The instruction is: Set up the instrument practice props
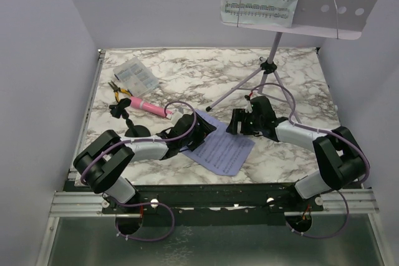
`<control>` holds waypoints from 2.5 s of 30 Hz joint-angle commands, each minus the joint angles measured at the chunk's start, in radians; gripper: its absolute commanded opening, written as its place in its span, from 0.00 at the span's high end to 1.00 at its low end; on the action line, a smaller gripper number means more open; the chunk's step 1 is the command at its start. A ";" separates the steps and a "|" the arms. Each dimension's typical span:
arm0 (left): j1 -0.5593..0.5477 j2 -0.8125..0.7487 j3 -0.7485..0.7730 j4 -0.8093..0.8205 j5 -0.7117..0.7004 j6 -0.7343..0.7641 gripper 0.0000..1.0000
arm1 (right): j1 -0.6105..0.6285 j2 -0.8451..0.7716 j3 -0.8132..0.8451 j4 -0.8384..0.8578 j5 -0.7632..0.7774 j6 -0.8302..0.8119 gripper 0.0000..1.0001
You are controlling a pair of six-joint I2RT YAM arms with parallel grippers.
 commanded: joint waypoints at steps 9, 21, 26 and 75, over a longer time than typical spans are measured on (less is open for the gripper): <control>0.001 0.059 -0.003 -0.080 0.058 -0.018 0.11 | -0.003 0.035 -0.129 0.170 -0.353 0.101 0.34; 0.001 0.071 0.006 -0.074 0.085 -0.015 0.11 | -0.001 -0.099 -0.164 0.143 -0.449 0.156 0.40; 0.001 0.067 0.005 -0.064 0.083 -0.006 0.11 | -0.001 -0.096 -0.167 0.154 -0.383 0.182 0.44; 0.154 -0.338 0.061 0.821 0.709 0.399 0.01 | 0.002 -1.173 0.034 -0.082 -0.131 0.040 0.99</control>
